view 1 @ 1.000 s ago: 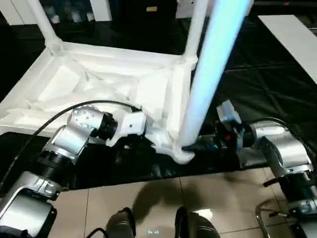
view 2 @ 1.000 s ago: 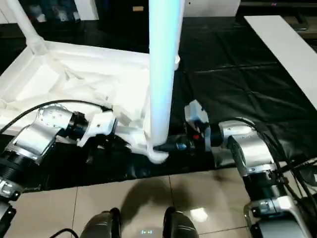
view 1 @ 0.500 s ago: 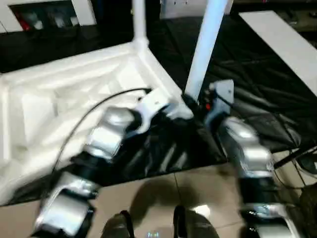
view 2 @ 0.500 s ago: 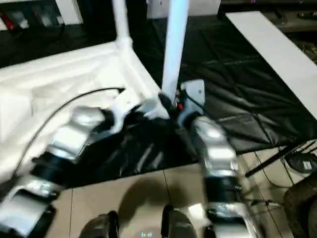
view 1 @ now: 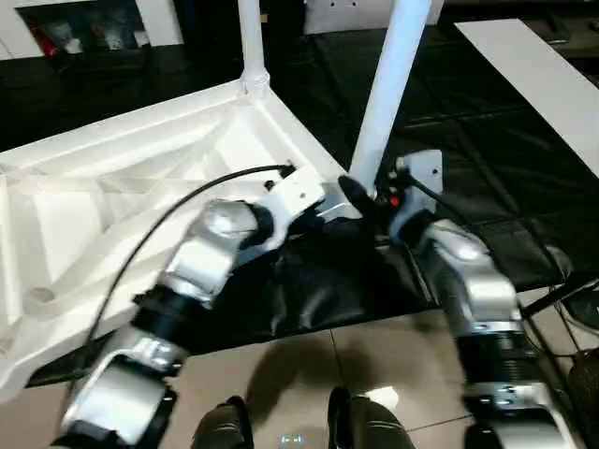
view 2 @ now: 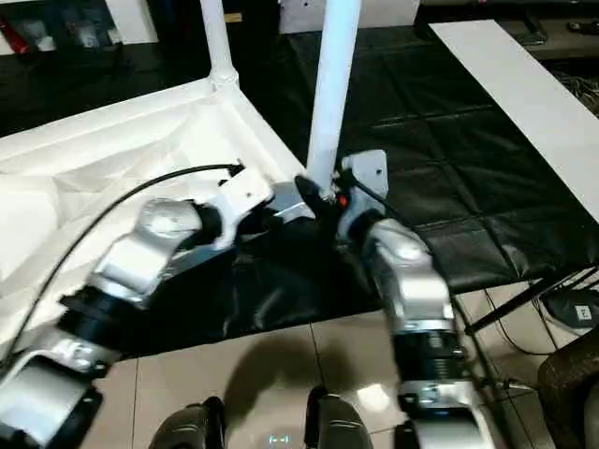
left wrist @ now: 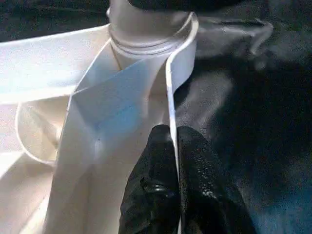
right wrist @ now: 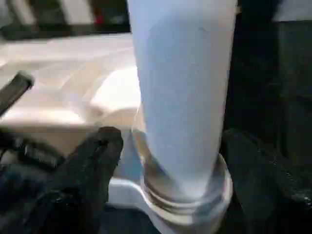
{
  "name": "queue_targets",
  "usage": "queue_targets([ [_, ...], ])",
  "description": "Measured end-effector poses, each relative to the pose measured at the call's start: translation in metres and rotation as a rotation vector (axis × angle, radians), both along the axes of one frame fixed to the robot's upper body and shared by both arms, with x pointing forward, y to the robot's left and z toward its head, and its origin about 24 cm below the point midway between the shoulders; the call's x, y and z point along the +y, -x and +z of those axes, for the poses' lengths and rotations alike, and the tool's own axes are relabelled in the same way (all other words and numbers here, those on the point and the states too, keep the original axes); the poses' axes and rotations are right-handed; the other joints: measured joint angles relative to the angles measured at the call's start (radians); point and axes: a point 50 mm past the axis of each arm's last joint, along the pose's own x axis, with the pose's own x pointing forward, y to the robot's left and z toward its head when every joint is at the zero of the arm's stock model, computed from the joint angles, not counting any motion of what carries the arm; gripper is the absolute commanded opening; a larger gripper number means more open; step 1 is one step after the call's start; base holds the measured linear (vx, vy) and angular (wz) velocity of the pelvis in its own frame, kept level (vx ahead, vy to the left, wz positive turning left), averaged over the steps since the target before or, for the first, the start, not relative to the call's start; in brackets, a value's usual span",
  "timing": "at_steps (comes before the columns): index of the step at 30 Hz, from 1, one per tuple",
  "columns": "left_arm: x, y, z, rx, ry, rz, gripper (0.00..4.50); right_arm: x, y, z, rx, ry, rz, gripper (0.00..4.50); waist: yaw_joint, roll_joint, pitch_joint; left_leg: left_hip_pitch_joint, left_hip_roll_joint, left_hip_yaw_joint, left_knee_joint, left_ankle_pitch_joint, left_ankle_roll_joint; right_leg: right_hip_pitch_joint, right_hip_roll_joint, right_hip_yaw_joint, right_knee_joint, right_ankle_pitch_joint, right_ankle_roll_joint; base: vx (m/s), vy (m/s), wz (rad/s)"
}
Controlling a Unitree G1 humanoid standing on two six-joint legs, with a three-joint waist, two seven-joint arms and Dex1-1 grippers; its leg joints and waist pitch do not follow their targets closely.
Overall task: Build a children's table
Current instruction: Rotate leg to tighten
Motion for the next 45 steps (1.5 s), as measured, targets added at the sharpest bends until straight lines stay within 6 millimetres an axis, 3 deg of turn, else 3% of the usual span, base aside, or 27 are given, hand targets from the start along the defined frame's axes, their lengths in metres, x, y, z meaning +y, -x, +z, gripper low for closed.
queue_targets([
  [7, 0.025, 0.009, -0.002, 0.026, -0.020, -0.168, 0.00, -0.031, 0.013, 0.006, -0.039, 0.154, 0.332, 3.62, 0.005, 0.000, 0.000, 0.000, 0.002, 0.000, 0.002, 0.002, 0.003, 0.000, 0.001, -0.001, 0.000, 0.001, -0.001, 0.000, 0.000, 0.00],
  [11, 0.034, 0.014, -0.003, 0.043, -0.042, -0.276, 0.00, -0.032, 0.020, 0.005, -0.025, 0.175, 0.488, 3.62, 0.010, 0.000, 0.000, 0.000, 0.002, 0.000, 0.003, 0.002, 0.003, 0.000, 0.001, -0.001, 0.000, 0.000, -0.001, 0.000, 0.000, 0.00],
  [13, 0.036, 0.018, -0.003, 0.063, -0.052, -0.337, 0.00, -0.032, 0.022, 0.005, -0.015, 0.182, 0.556, 3.62, 0.021, 0.000, 0.000, -0.001, 0.002, 0.000, 0.004, 0.002, 0.003, 0.000, 0.001, -0.001, 0.000, 0.001, -0.001, 0.000, 0.000, 0.00],
  [15, 0.038, 0.022, -0.004, 0.084, -0.060, -0.396, 0.00, -0.031, 0.023, 0.005, -0.004, 0.179, 0.619, 3.27, 0.030, 0.000, 0.000, -0.001, 0.002, 0.001, 0.004, 0.002, 0.003, 0.000, 0.000, -0.001, 0.000, 0.001, -0.002, 0.000, 0.000, 0.00],
  [18, 0.041, 0.026, -0.004, 0.102, -0.075, -0.459, 0.00, -0.031, 0.026, 0.005, 0.014, 0.189, 0.708, 3.22, 0.040, 0.000, 0.000, -0.002, 0.002, 0.001, 0.005, 0.002, 0.003, 0.000, 0.000, -0.001, 0.000, 0.002, -0.003, 0.000, 0.000, 0.00],
  [19, 0.042, 0.027, -0.004, 0.104, -0.081, -0.476, 0.00, -0.030, 0.027, 0.005, 0.018, 0.188, 0.734, 2.89, 0.043, 0.000, 0.000, -0.002, 0.002, 0.001, 0.005, 0.002, 0.003, 0.000, 0.000, -0.001, 0.000, 0.002, -0.004, 0.000, 0.000, 0.00],
  [23, 0.044, 0.029, -0.004, 0.109, -0.104, -0.527, 0.00, -0.028, 0.030, 0.002, 0.048, 0.198, 0.831, 2.72, 0.048, -0.002, 0.000, -0.002, 0.002, 0.001, 0.005, 0.002, 0.004, 0.000, 0.000, 0.000, 0.000, 0.002, -0.004, 0.000, 0.000, 0.00],
  [25, 0.043, 0.028, -0.004, 0.114, -0.110, -0.543, 0.00, -0.027, 0.031, 0.002, 0.058, 0.196, 0.864, 2.38, 0.052, -0.002, 0.000, -0.002, 0.002, 0.002, 0.005, 0.002, 0.003, 0.000, 0.000, 0.000, 0.000, 0.002, -0.003, 0.000, 0.000, 0.00],
  [30, 0.044, 0.028, -0.004, 0.119, -0.116, -0.563, 0.00, -0.026, 0.032, 0.002, 0.062, 0.198, 0.887, 2.02, 0.055, -0.002, 0.000, -0.002, 0.002, 0.002, 0.005, 0.002, 0.004, 0.000, 0.000, 0.000, 0.000, 0.002, -0.003, 0.000, 0.000, 0.00],
  [39, 0.044, 0.029, -0.004, 0.128, -0.110, -0.585, 0.00, -0.026, 0.033, 0.001, 0.100, 0.177, 0.913, 1.94, 0.058, -0.002, 0.000, -0.002, 0.002, 0.002, 0.006, 0.002, 0.003, 0.000, -0.001, 0.000, 0.000, 0.002, -0.003, 0.000, 0.000, 0.00],
  [42, 0.041, 0.028, -0.005, 0.148, -0.086, -0.557, 0.00, -0.025, 0.036, 0.000, 0.112, 0.156, 0.866, 1.94, 0.058, -0.002, 0.000, -0.001, 0.003, 0.002, 0.006, 0.001, 0.002, 0.001, -0.001, 0.000, 0.000, 0.001, -0.003, 0.000, 0.000, 0.00],
  [45, 0.041, 0.018, -0.004, 0.140, -0.054, -0.391, 0.00, -0.016, 0.029, -0.002, 0.101, 0.110, 0.652, 1.94, 0.047, -0.002, 0.000, 0.000, 0.003, 0.003, 0.006, 0.002, 0.001, 0.001, 0.000, -0.001, 0.000, 0.001, -0.001, 0.000, 0.000, 0.00],
])
